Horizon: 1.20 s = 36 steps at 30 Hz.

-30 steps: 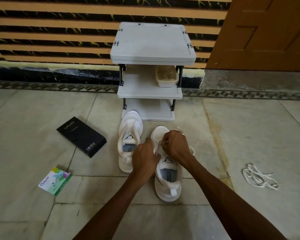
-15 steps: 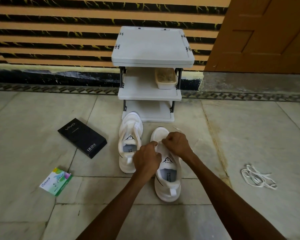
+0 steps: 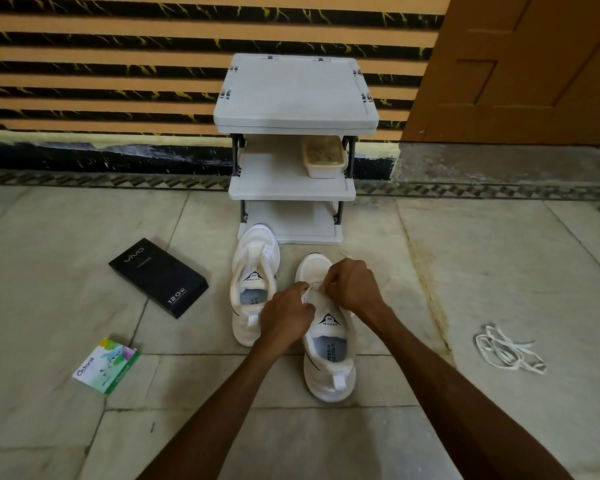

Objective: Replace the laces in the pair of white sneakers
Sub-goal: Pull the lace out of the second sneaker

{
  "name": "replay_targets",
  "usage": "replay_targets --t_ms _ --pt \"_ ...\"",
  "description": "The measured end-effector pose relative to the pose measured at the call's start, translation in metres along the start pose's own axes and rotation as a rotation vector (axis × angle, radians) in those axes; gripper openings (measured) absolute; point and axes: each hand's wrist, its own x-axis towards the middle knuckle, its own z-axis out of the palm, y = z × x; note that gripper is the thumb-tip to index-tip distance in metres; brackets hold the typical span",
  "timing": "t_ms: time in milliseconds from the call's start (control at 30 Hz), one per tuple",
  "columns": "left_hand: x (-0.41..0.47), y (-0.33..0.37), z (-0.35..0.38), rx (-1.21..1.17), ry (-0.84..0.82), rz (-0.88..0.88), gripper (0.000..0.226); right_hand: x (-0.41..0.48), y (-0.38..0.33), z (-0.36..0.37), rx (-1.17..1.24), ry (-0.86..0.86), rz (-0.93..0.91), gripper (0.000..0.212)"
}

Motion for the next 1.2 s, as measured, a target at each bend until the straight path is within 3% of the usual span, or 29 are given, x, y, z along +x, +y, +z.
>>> replay_targets --t_ms 100,233,300,367,433,567,633,800,933,1033,1200 --pt "0.001 -0.001 -0.003 0.000 -0.028 -0.007 0.049 0.003 0.000 -0.012 0.080 0.145 0.024 0.015" --pt "0.000 0.003 0.001 0.028 0.013 -0.018 0.046 0.010 0.003 -0.039 0.375 0.310 0.039 0.009" --pt "-0.001 0.005 0.005 0.040 0.037 -0.021 0.047 0.013 0.009 -0.043 0.255 0.367 0.035 0.010" --pt "-0.001 0.005 0.005 0.045 0.035 -0.017 0.048 0.011 0.015 -0.039 -0.081 0.415 0.037 0.021" --pt "-0.002 0.005 0.004 0.046 0.018 -0.002 0.050 0.003 0.022 -0.028 -0.173 0.365 0.031 0.025" --pt "-0.005 0.005 0.002 0.063 0.018 0.043 0.052 -0.008 0.039 -0.003 -0.047 0.140 0.177 0.019" --pt "-0.006 0.005 0.004 0.072 0.039 0.058 0.050 -0.012 0.044 0.006 0.033 0.068 0.157 0.021" --pt "-0.004 0.005 0.005 0.064 0.036 0.072 0.045 -0.010 0.044 0.019 0.218 0.130 0.022 0.014" --pt "0.000 0.006 0.004 0.120 0.004 0.075 0.052 0.001 0.045 0.029 0.072 0.106 -0.017 0.008" --pt "0.000 0.007 0.005 0.166 -0.012 0.072 0.055 0.005 0.043 0.024 -0.060 -0.003 -0.130 0.008" --pt "0.004 0.010 0.005 0.208 -0.046 0.066 0.054 -0.004 0.017 -0.029 0.636 0.171 -0.101 0.017"
